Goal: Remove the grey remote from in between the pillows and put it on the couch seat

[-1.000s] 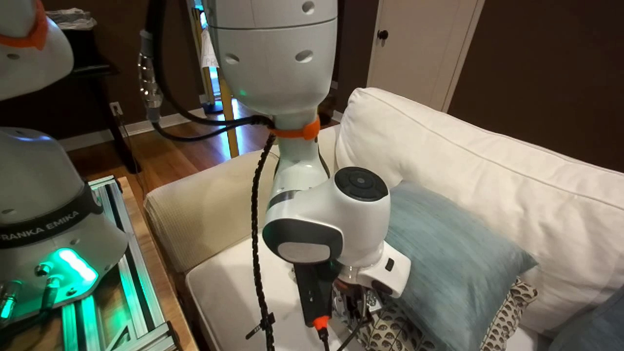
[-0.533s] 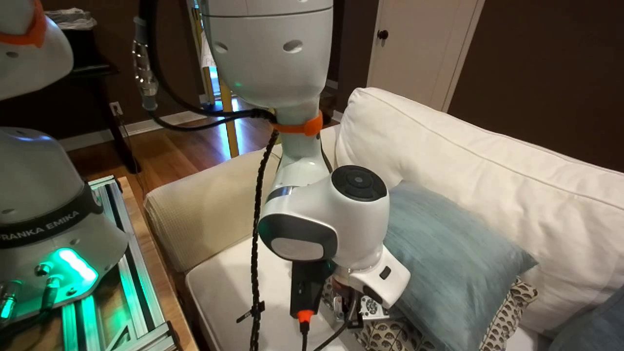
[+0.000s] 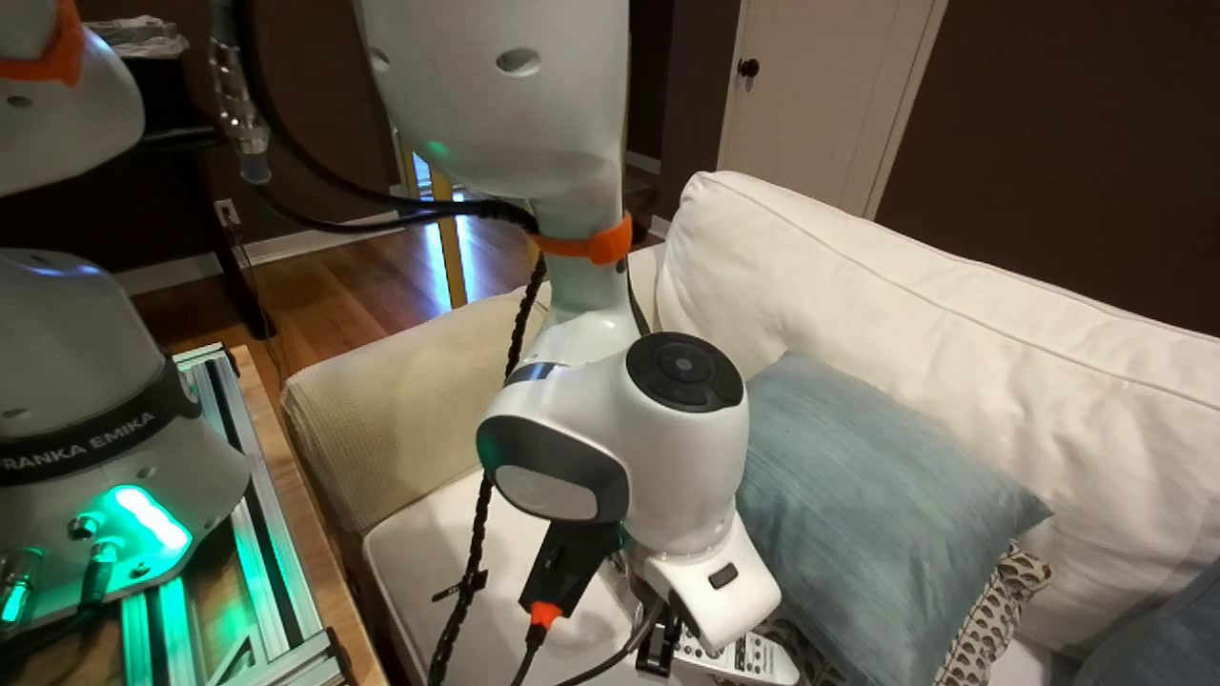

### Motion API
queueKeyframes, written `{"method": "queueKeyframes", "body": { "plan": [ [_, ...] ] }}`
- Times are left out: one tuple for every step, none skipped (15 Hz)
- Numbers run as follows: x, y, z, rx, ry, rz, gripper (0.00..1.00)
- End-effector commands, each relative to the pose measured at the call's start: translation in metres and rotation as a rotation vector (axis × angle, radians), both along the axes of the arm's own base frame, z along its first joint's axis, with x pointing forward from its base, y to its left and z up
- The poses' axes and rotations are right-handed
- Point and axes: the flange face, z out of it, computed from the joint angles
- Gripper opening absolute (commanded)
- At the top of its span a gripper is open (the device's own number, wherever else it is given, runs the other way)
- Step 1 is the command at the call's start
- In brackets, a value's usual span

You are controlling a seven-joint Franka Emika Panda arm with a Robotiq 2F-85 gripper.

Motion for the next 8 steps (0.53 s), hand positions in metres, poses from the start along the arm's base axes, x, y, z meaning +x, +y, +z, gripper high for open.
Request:
{"method": "queueKeyframes", "body": {
  "plan": [
    [-0.014, -0.009, -0.003, 0.051, 0.017, -0.166, 0.29],
    [-0.019, -0.012, -0.006, 0.05, 0.026, -0.202, 0.29],
    [-0.023, -0.016, -0.009, 0.062, 0.032, -0.229, 0.29],
    [-0.027, -0.019, -0.014, 0.067, 0.037, -0.259, 0.29],
    [-0.03, -0.021, -0.019, 0.089, 0.044, -0.286, 0.29],
    [-0.031, -0.023, -0.026, 0.112, 0.047, -0.299, 0.29],
    [-0.032, -0.024, -0.034, 0.138, 0.052, -0.309, 0.29],
    [-0.033, -0.026, -0.04, 0.161, 0.055, -0.321, 0.29]
  ]
}}
